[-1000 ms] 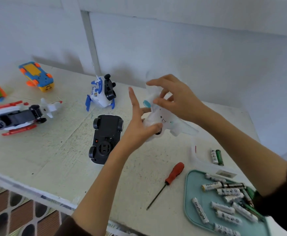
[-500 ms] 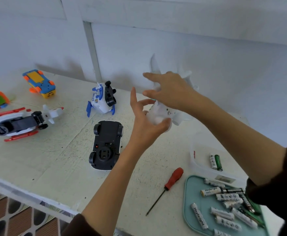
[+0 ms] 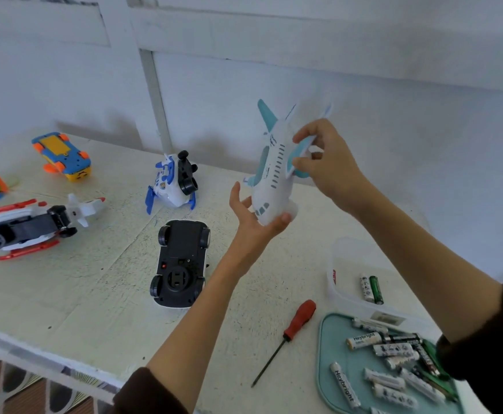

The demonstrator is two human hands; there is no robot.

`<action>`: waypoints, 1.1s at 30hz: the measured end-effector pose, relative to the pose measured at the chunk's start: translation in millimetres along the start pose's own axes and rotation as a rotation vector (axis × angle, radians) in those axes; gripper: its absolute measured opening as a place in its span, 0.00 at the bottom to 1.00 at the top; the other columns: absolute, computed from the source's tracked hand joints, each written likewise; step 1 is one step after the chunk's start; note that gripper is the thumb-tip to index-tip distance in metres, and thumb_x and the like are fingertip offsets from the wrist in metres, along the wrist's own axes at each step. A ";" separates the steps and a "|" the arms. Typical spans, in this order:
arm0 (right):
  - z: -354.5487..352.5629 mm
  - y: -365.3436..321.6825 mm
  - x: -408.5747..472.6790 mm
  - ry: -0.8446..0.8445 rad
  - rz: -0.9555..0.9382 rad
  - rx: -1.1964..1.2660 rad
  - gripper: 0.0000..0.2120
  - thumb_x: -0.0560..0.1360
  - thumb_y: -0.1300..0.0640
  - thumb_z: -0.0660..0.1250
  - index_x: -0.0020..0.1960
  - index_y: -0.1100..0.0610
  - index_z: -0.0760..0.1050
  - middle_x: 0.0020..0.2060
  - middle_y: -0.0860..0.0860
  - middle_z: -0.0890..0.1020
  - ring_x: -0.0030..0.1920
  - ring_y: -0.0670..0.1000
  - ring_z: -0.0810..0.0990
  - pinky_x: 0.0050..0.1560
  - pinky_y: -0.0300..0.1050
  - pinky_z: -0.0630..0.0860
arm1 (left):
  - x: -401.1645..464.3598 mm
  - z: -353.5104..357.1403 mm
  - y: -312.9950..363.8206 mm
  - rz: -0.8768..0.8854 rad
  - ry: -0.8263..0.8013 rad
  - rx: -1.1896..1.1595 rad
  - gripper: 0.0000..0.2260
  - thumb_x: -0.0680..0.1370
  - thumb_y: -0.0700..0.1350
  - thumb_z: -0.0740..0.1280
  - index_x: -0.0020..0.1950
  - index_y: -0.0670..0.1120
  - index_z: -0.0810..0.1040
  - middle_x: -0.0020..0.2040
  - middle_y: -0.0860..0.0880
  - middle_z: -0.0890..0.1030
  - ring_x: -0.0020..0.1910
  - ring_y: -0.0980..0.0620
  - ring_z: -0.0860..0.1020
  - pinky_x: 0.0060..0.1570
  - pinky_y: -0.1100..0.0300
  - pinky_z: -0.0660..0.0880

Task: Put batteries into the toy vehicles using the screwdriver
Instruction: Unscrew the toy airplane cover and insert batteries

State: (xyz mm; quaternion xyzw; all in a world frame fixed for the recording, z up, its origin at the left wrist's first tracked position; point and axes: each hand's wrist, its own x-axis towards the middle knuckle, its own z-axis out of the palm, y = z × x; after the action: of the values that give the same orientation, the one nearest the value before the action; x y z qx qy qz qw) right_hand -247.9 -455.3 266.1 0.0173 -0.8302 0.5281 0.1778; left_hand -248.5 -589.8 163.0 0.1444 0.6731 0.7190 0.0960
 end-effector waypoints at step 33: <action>0.3 148.3 29.5 -0.083 0.718 0.170 0.19 0.72 0.69 0.68 0.60 0.55 0.73 0.62 0.59 0.70 0.57 0.59 0.75 0.51 0.50 0.79 | 72.9 3.3 -61.3 -0.226 0.073 -0.018 0.47 0.69 0.37 0.76 0.77 0.52 0.50 0.78 0.48 0.56 0.75 0.46 0.60 0.70 0.43 0.65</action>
State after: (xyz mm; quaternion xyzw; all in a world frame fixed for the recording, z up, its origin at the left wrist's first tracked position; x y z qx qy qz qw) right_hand -307.7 -385.4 146.1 -0.2389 -0.7430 0.6228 -0.0544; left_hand -319.4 -557.8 107.8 0.0407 0.6817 0.7143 0.1530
